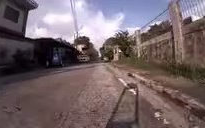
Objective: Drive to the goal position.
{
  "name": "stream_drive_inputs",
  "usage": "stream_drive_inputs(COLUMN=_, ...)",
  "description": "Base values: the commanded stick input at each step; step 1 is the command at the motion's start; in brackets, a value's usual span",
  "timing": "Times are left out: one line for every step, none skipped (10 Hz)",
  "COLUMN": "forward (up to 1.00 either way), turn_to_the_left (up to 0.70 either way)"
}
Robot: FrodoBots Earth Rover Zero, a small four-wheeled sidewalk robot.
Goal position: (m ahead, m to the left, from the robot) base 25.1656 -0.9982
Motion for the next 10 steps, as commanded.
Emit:
stream_drive_inputs(forward=1.0, turn_to_the_left=0.0)
stream_drive_inputs(forward=1.0, turn_to_the_left=0.0)
stream_drive_inputs(forward=1.0, turn_to_the_left=0.0)
stream_drive_inputs(forward=1.0, turn_to_the_left=0.0)
stream_drive_inputs(forward=1.0, turn_to_the_left=0.0)
stream_drive_inputs(forward=1.0, turn_to_the_left=0.0)
stream_drive_inputs(forward=1.0, turn_to_the_left=0.0)
stream_drive_inputs(forward=1.0, turn_to_the_left=0.0)
stream_drive_inputs(forward=1.0, turn_to_the_left=0.0)
stream_drive_inputs(forward=1.0, turn_to_the_left=0.0)
